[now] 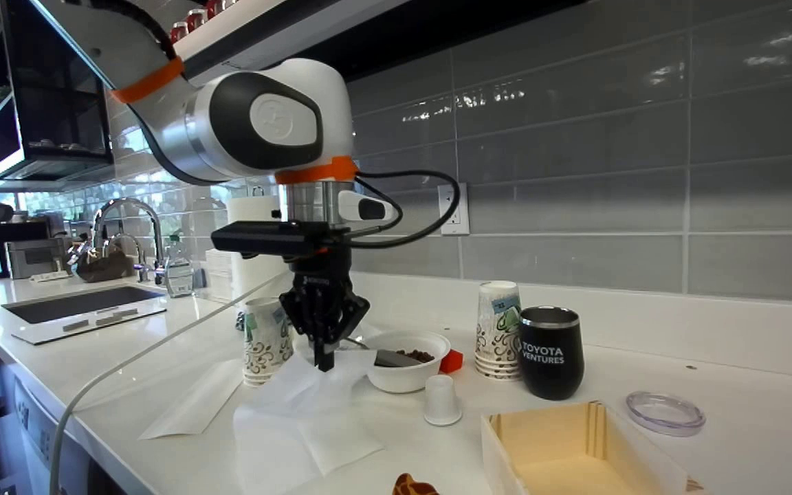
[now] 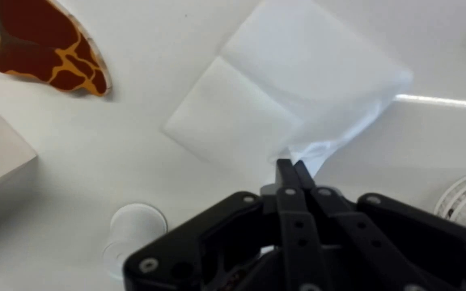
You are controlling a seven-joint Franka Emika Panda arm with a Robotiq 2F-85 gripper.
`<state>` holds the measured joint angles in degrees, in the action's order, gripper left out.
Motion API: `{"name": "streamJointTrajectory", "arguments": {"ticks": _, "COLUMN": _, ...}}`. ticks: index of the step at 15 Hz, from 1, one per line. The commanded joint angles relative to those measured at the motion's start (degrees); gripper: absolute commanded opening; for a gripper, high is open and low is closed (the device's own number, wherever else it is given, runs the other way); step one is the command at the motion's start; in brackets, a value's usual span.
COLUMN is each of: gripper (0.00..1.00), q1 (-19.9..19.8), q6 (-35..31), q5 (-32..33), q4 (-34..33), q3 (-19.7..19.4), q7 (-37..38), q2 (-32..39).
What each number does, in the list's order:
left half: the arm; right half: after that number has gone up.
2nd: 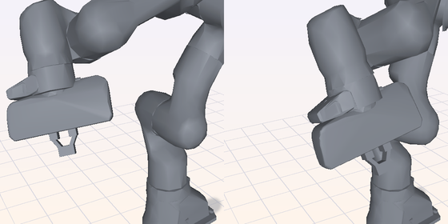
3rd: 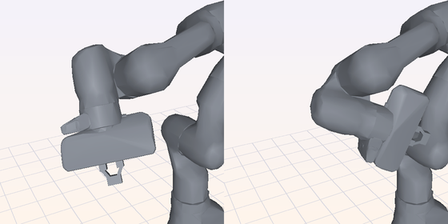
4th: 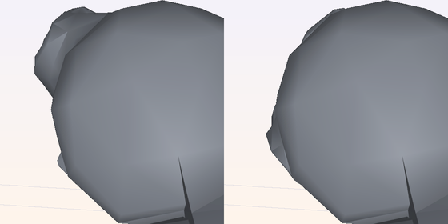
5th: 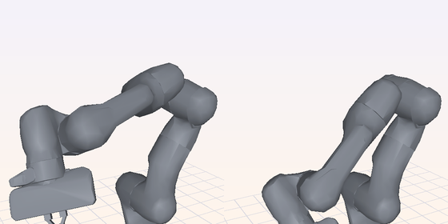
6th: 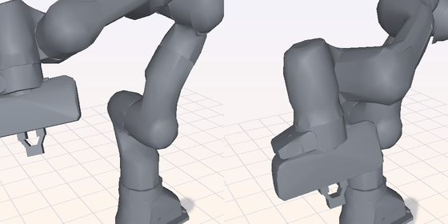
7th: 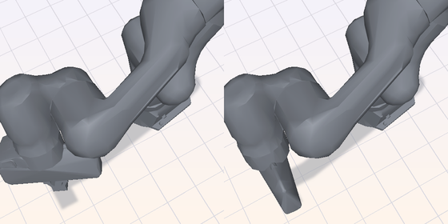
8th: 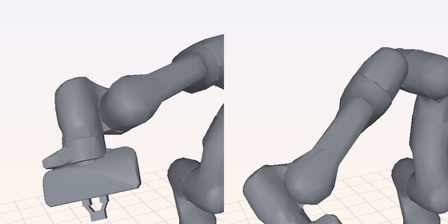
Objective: Fold the white napkin in half.
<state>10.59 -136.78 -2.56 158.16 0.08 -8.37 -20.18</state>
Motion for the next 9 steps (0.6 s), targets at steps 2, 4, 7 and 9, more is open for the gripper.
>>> {"name": "streamJointTrajectory", "arguments": {"ticks": 2, "gripper": 0.0, "q1": -0.66, "q6": 3.23, "q5": -6.26, "q4": -0.37, "q3": -3.02, "q7": -8.38, "q2": 3.64}}
{"name": "streamJointTrajectory", "arguments": {"ticks": 4, "gripper": 0.0, "q1": -1.83, "q6": 4.13, "q5": -6.29, "q4": -0.8, "q3": -3.11, "q7": -7.94, "q2": 5.22}}
{"name": "streamJointTrajectory", "arguments": {"ticks": 7, "gripper": 0.26, "q1": -3.42, "q6": 3.71, "q5": -5.38, "q4": -0.95, "q3": -2.61, "q7": -6.41, "q2": 6.93}}
{"name": "streamJointTrajectory", "arguments": {"ticks": 9, "gripper": 0.34, "q1": -4.09, "q6": 3.85, "q5": -5.21, "q4": -0.98, "q3": -2.45, "q7": -6.26, "q2": 7.27}}
